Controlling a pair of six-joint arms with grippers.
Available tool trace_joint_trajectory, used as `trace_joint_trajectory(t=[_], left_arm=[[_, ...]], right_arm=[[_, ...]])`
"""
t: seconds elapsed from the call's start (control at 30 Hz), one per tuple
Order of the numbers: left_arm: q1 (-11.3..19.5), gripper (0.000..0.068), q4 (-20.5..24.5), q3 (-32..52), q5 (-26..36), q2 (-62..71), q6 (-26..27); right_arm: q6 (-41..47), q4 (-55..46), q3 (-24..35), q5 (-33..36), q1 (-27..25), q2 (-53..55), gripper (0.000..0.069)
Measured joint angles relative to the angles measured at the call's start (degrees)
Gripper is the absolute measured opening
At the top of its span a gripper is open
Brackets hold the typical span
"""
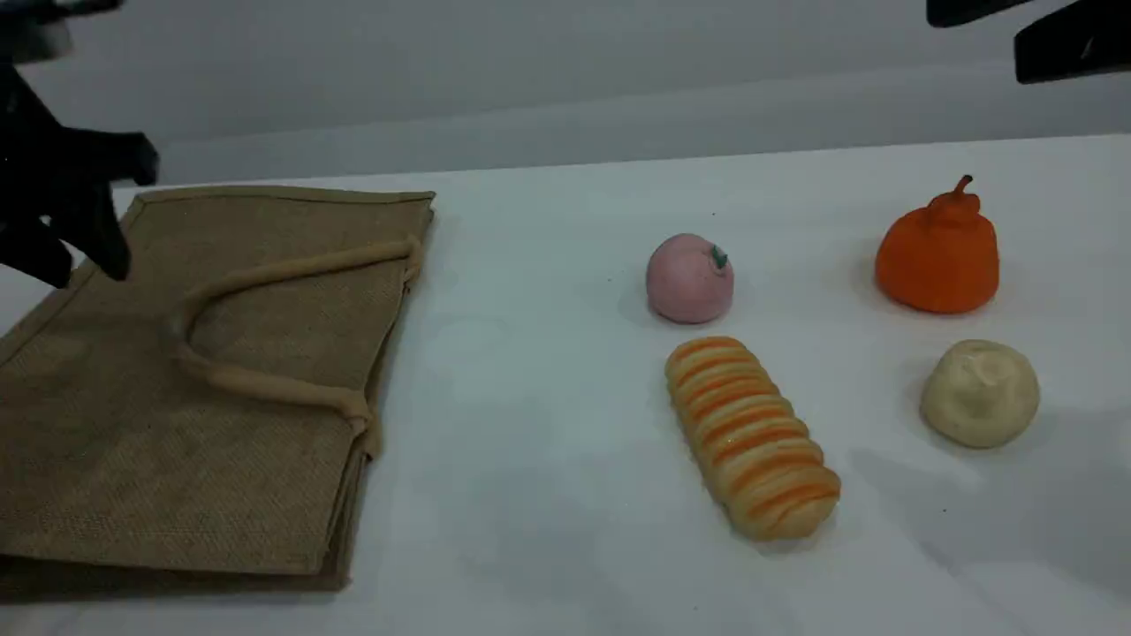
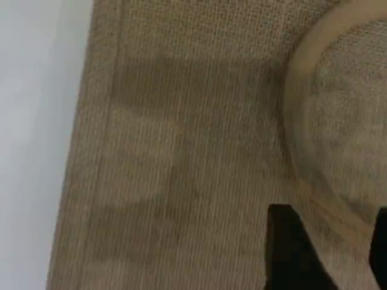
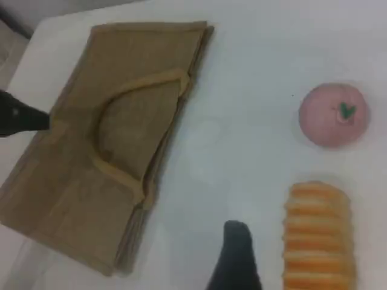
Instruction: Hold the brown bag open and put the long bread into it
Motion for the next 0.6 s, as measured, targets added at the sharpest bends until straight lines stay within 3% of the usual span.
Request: trace_joint_trajectory(t=[0.33,0.6], left_arm=[[0.00,0.0306,0.06,-5.54,2.67,8.02,0.05],[0.00,0.0306,0.17,-5.59,-0.78,12.65,-1.41]], right_arm=[[-0.93,0.44,0.00,-0.06,0.00,0.84,0.0501],[-0.93,0.34,0.00,-0.06,0.00,0.84,0.0500]])
